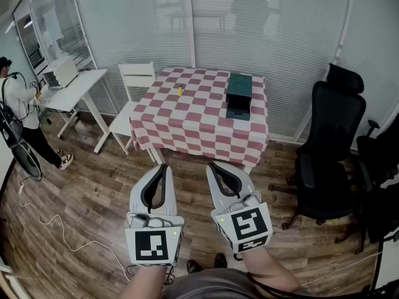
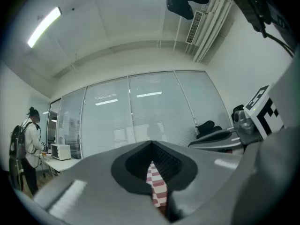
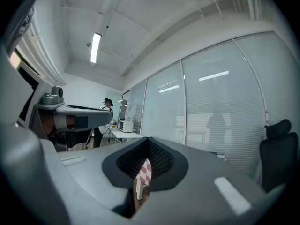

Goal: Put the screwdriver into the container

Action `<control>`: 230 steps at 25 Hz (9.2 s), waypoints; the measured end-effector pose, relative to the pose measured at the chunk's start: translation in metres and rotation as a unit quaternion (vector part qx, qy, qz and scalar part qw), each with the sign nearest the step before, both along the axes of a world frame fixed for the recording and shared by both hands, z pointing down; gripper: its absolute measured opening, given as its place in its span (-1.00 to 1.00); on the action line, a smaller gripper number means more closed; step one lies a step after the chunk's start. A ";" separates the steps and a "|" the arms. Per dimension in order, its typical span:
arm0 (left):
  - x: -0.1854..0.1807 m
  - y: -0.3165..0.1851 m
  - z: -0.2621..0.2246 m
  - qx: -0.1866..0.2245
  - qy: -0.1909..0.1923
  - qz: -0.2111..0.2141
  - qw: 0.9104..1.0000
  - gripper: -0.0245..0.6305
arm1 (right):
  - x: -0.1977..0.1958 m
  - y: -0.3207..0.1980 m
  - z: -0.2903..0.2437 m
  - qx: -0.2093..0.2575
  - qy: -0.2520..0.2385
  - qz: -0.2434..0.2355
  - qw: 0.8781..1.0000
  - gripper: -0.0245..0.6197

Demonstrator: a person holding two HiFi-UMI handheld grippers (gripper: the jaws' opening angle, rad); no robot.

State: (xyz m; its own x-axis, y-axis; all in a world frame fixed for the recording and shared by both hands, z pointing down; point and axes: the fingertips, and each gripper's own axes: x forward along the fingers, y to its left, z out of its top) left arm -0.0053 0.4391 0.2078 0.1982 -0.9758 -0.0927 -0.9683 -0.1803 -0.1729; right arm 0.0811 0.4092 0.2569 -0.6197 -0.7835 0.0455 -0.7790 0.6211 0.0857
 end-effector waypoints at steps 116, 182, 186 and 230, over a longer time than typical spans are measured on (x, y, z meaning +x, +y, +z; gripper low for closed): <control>-0.186 -0.639 0.080 -0.058 0.000 0.041 0.997 -0.92 | -0.185 -0.651 0.082 -0.082 0.039 0.025 0.996 -0.85; -0.188 -0.625 0.067 -0.025 0.008 0.022 0.999 -0.92 | -0.182 -0.618 0.019 -0.079 0.004 -0.002 0.997 -0.62; -0.160 -0.603 0.046 -0.003 -0.005 0.027 1.000 -0.92 | -0.161 -0.595 -0.008 -0.056 -0.001 -0.012 0.998 -0.62; -0.035 -0.555 0.057 -0.011 0.024 0.206 0.978 -0.92 | -0.027 -0.515 0.013 -0.064 0.019 0.171 0.983 -0.62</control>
